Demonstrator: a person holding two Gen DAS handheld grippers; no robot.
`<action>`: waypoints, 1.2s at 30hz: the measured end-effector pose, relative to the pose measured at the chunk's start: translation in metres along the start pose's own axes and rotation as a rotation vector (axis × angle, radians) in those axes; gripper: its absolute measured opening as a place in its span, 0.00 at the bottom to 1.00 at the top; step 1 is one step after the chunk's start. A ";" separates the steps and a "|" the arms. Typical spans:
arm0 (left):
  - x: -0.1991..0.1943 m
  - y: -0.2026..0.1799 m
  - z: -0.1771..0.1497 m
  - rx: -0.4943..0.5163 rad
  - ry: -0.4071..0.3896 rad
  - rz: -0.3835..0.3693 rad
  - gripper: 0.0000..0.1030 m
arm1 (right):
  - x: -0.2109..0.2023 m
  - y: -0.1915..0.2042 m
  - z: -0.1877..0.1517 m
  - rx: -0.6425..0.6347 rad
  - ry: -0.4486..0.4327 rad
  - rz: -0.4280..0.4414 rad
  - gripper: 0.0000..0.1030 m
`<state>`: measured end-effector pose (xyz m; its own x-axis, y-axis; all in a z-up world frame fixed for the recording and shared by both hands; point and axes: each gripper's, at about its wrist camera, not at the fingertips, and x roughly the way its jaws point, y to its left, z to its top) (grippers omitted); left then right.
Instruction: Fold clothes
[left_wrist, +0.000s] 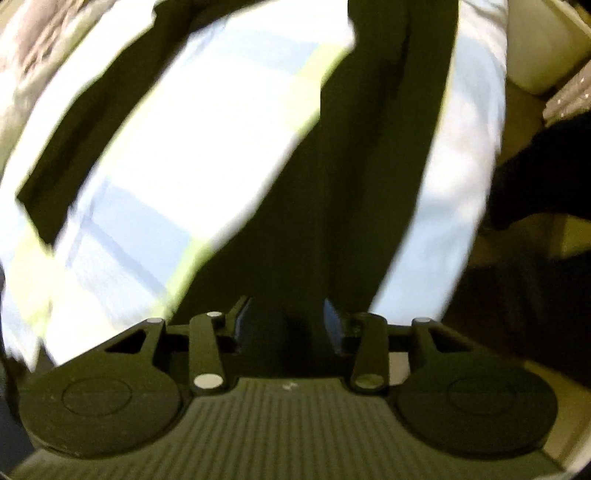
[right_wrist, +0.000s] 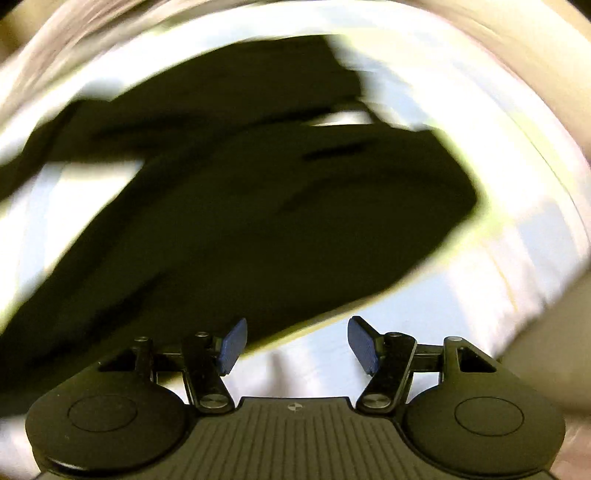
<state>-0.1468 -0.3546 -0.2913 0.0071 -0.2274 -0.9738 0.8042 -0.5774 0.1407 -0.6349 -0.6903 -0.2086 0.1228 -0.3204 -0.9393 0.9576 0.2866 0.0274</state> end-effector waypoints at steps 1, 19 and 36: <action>0.002 0.000 0.020 0.008 -0.022 0.007 0.39 | 0.002 -0.022 0.009 0.077 -0.013 0.003 0.62; 0.039 -0.130 0.414 0.229 -0.324 0.004 0.45 | 0.057 -0.223 0.099 0.340 -0.007 0.292 0.19; 0.107 -0.149 0.557 0.223 -0.441 -0.098 0.48 | 0.040 -0.167 0.177 -0.206 -0.119 0.238 0.40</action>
<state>-0.5972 -0.7300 -0.3168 -0.3521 -0.4457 -0.8230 0.6416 -0.7552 0.1345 -0.7441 -0.9109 -0.1905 0.3777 -0.3220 -0.8681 0.8270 0.5389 0.1600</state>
